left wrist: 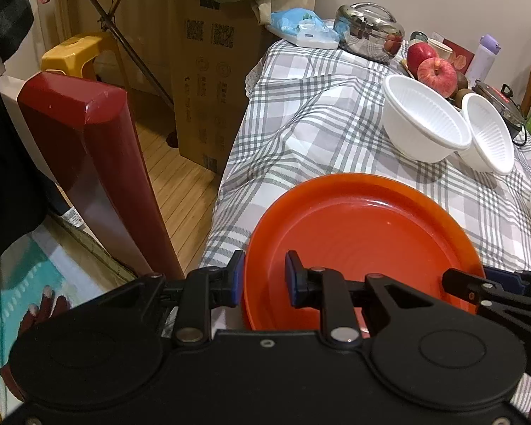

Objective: Organize plates and bowls
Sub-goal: 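Lift the orange plate with the left gripper and lower it onto the magenta plate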

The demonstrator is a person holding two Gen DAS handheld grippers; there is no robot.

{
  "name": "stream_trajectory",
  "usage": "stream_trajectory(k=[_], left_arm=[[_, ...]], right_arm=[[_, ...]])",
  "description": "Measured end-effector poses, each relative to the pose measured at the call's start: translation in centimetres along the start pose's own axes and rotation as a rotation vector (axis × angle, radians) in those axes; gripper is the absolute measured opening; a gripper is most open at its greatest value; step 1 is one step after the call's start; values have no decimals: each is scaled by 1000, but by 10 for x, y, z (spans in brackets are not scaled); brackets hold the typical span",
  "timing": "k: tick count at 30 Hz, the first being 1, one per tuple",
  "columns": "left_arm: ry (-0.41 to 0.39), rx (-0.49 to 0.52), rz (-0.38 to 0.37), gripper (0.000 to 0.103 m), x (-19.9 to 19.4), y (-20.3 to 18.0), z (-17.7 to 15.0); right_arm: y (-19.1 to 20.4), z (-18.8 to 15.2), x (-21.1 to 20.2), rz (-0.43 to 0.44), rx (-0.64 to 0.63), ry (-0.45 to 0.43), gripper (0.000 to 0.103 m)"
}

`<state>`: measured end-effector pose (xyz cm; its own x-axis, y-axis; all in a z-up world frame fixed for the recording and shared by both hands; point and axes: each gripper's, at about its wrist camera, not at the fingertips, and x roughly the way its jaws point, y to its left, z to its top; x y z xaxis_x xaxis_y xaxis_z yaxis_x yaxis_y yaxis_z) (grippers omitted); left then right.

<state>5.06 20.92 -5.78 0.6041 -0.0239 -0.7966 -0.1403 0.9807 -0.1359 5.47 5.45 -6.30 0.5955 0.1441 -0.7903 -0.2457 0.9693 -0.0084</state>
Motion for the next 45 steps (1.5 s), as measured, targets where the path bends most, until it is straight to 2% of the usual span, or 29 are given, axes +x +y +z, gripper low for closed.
stream_trajectory(k=[7, 22, 29, 38, 43, 45], left_arm=[[5, -4, 0, 31, -1, 0, -1], [28, -3, 8, 32, 0, 2, -2], [7, 7, 16, 32, -12, -2, 2], [-8, 48, 44, 32, -30, -27, 8], [-31, 108, 50, 32, -40, -54, 7], [-39, 129, 44, 32, -44, -65, 7]], right_arm=[[2, -1, 1, -5, -11, 10, 33], [3, 1, -8, 2, -18, -29, 33], [-2, 0, -16, 15, 9, -43, 33], [-22, -6, -35, 27, 71, -75, 33], [-43, -14, -47, 25, 123, -95, 33], [-53, -19, -52, 21, 144, -107, 36]])
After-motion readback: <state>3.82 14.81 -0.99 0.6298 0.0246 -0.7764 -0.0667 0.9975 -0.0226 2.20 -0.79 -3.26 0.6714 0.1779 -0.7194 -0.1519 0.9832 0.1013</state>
